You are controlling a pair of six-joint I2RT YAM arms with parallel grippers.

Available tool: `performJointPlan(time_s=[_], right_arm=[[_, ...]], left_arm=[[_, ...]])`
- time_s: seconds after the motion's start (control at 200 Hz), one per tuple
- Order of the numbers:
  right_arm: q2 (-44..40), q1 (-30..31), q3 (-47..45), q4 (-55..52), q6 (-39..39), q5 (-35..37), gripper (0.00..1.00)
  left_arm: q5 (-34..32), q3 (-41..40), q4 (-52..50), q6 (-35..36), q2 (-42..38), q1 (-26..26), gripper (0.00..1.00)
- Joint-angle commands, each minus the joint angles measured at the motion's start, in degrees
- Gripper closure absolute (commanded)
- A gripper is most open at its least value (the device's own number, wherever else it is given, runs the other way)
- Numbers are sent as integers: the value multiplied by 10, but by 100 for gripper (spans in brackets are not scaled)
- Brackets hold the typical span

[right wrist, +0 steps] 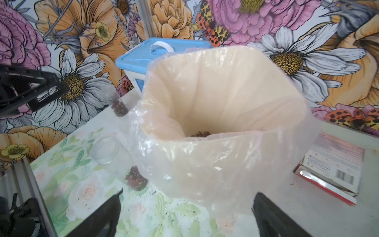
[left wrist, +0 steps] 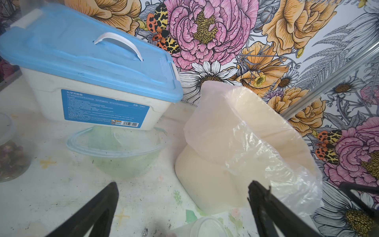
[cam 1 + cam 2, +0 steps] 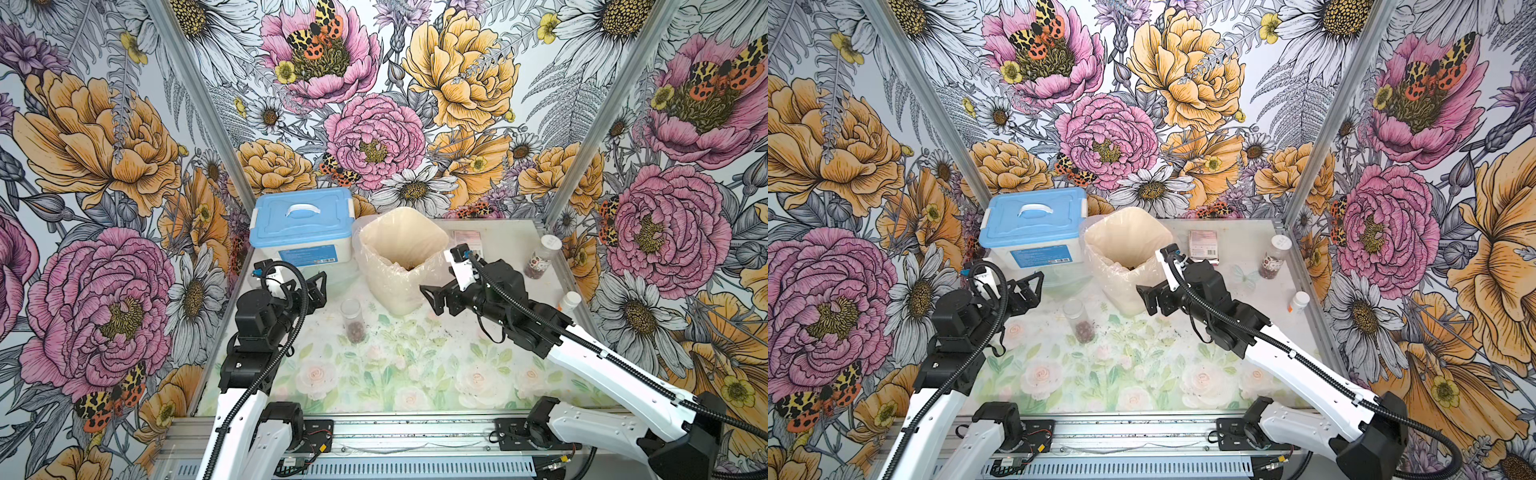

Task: Empty the moldy dried flower tea in the jars
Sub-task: Move the trash bin to the center of the board.

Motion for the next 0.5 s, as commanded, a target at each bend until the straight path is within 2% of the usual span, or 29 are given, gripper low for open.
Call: performJointPlan(time_s=[0.0,0.125,0.365,0.495], right_arm=[[36,33,-18,-14,19,26,1],[92,57,-24,13,69,74,0],[163,57,-66,206,193,127,1],[191,41,-51,223,229,165,1]], left_arm=[[14,2,-9,-16,-3,4,1],[18,4,-5,-19,14,2,1],[16,-5,5,-26,30,0,1],[16,-9,9,-29,30,-1,1]])
